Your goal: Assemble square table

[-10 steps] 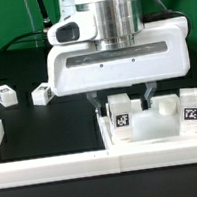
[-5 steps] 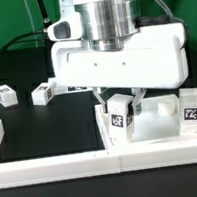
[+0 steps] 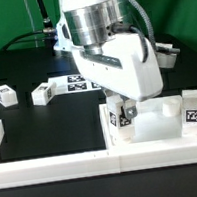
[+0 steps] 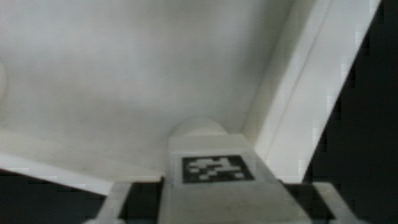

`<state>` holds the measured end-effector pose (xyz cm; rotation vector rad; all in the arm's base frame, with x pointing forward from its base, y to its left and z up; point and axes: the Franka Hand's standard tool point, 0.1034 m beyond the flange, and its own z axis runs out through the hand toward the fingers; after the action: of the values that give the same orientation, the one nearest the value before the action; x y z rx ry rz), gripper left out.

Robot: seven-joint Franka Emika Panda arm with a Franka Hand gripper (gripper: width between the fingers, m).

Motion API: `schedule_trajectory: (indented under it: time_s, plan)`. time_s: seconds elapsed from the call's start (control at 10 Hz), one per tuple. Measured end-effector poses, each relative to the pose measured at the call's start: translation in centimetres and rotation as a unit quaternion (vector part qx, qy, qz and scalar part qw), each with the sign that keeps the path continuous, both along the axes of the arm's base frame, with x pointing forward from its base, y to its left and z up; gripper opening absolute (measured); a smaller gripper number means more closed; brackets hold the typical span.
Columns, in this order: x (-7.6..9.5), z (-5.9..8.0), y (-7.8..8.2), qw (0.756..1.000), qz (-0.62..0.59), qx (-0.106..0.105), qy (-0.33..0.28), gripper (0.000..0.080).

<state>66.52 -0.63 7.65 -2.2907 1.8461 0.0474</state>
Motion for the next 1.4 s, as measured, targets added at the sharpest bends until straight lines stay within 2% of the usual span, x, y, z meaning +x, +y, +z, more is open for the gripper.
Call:
schedule_trajectory:
  time_s: [0.3, 0.4, 0.5, 0.6, 0.7, 1.1, 1.2, 1.3, 1.4]
  plan:
    - [-0.04, -0.04, 0.03, 1.0, -0.004, 0.001, 0.004, 0.0294]
    - [-0.05, -0.09, 0.08, 1.0, 0.019, -0.005, 0.0, 0.0459]
    - [0.02, -0.28, 0.38, 0.993, 0.109, -0.03, -0.02, 0.0606]
    - [0.26, -0.06, 0.49, 0.972, 0.227, -0.047, -0.037, 0.0606]
    - [0.12, -0.21, 0.63, 0.942, 0.326, -0.054, -0.05, 0.0644]
    - [0.11, -0.23, 0.37, 0.896, 0.435, -0.067, -0.065, 0.0649]
    - [0.33, -0.03, 0.14, 0.834, 0.539, -0.094, -0.07, 0.0649]
    - [0.57, 0.22, 0.13, 0.789, 0.601, -0.108, -0.075, 0.0649]
    - [0.51, 0.09, 0.22, 0.824, 0.552, -0.101, -0.072, 0.0649]
